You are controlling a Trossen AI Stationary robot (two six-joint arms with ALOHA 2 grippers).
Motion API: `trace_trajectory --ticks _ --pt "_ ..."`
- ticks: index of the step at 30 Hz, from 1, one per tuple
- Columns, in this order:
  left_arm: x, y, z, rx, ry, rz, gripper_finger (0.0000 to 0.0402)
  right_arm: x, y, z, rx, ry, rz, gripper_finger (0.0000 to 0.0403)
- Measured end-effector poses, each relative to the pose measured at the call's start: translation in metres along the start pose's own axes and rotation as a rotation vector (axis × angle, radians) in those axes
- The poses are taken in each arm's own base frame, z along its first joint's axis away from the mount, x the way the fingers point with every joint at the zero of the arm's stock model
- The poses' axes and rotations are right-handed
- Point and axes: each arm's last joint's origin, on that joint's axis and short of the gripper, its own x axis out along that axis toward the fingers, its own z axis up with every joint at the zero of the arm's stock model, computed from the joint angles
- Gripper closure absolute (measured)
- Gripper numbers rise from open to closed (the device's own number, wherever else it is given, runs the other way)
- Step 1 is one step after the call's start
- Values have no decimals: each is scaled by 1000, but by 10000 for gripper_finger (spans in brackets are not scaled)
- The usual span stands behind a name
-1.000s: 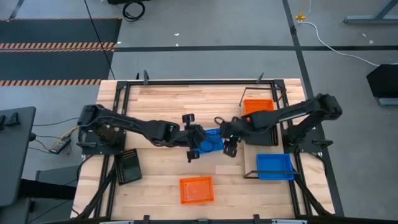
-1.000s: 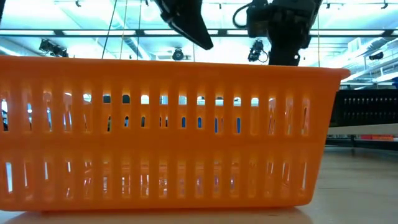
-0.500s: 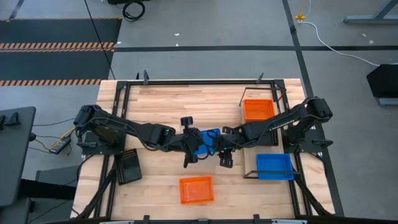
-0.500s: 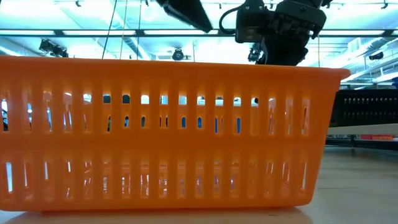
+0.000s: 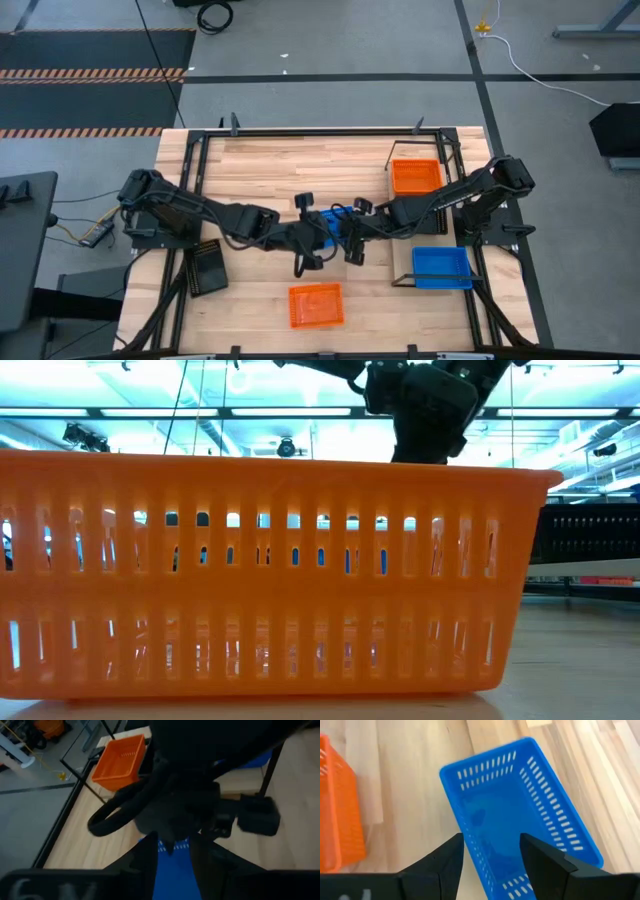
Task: Stack baskets on shelf by color
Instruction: Stack the blue bin on top of the blue bin on the shelf
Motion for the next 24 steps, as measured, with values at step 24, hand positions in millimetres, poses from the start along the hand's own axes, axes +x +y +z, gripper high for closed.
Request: trace_trajectory --ticks 24 --pt "-21 -30 18 -90 -206 -92 285 0 3 2 -124 -11 57 204"
